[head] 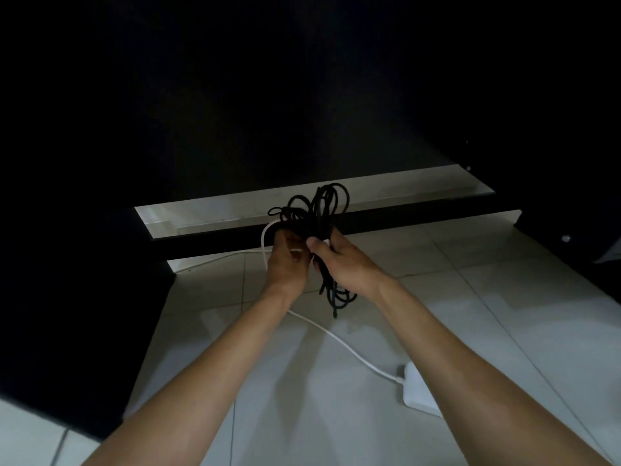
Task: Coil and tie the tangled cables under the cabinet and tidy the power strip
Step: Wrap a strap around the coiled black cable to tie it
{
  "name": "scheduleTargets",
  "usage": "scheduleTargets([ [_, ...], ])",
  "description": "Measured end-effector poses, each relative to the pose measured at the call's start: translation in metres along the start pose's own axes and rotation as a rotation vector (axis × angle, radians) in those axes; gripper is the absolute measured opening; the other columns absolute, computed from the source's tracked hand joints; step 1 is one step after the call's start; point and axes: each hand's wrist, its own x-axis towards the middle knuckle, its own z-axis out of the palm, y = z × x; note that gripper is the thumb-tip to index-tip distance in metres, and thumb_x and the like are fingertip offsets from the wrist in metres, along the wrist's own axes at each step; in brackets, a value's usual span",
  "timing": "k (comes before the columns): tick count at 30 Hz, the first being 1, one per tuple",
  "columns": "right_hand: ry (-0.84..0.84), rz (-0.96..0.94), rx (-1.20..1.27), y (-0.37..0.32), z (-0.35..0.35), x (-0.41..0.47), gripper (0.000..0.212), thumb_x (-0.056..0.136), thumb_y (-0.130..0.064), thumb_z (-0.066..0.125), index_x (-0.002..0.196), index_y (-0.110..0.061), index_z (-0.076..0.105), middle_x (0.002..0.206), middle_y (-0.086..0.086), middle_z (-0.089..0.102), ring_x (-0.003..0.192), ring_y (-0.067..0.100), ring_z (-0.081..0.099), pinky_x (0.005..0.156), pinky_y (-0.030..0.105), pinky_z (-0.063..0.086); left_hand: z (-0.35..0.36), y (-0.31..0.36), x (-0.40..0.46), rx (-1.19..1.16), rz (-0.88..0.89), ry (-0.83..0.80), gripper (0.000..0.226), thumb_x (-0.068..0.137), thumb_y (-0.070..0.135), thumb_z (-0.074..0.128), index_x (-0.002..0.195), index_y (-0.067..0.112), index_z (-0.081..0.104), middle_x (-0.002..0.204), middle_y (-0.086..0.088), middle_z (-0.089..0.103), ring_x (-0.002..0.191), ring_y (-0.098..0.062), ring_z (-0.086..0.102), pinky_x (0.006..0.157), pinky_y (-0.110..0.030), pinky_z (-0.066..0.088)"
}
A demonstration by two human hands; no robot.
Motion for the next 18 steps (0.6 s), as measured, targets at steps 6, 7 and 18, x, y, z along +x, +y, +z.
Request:
scheduleTargets([
  [6, 0.033, -0.077, 0.006, -0.003, -0.002, -0.001, 0.036, 0.103, -0.04, 0.046, 0.138, -0.031, 0.046, 0.109, -0.014, 0.063, 0.093, -0.001, 0.063, 0.082, 0.016, 0.048, -0.005, 0.0, 0.006, -0.031, -0.018, 0.039, 0.007, 0.092, 0.024, 0.063, 0.087, 0.02, 0.065, 0.087, 0.005, 0.066, 0.084, -0.01, 0.061, 0.069, -0.017, 0.045],
  [7, 0.026, -0.075, -0.002, -0.004, -0.002, -0.001, 0.035, 0.103, -0.039, 0.046, 0.137, -0.03, 0.047, 0.106, -0.015, 0.063, 0.089, -0.002, 0.063, 0.074, 0.011, 0.048, -0.006, 0.002, 0.006, -0.061, -0.028, 0.005, 0.01, 0.094, 0.021, 0.06, 0.086, 0.02, 0.066, 0.086, 0.004, 0.068, 0.081, -0.009, 0.062, 0.068, -0.015, 0.046],
  [18, 0.093, -0.116, -0.43, -0.004, -0.007, 0.0, 0.061, 0.103, -0.036, 0.043, 0.156, -0.034, 0.012, 0.148, -0.003, 0.052, 0.137, 0.024, 0.043, 0.119, 0.043, 0.022, -0.008, 0.019, 0.003, -0.435, -0.329, -0.34, 0.027, 0.082, 0.043, 0.068, 0.099, 0.021, 0.069, 0.098, 0.005, 0.068, 0.1, -0.014, 0.058, 0.089, -0.034, 0.039],
])
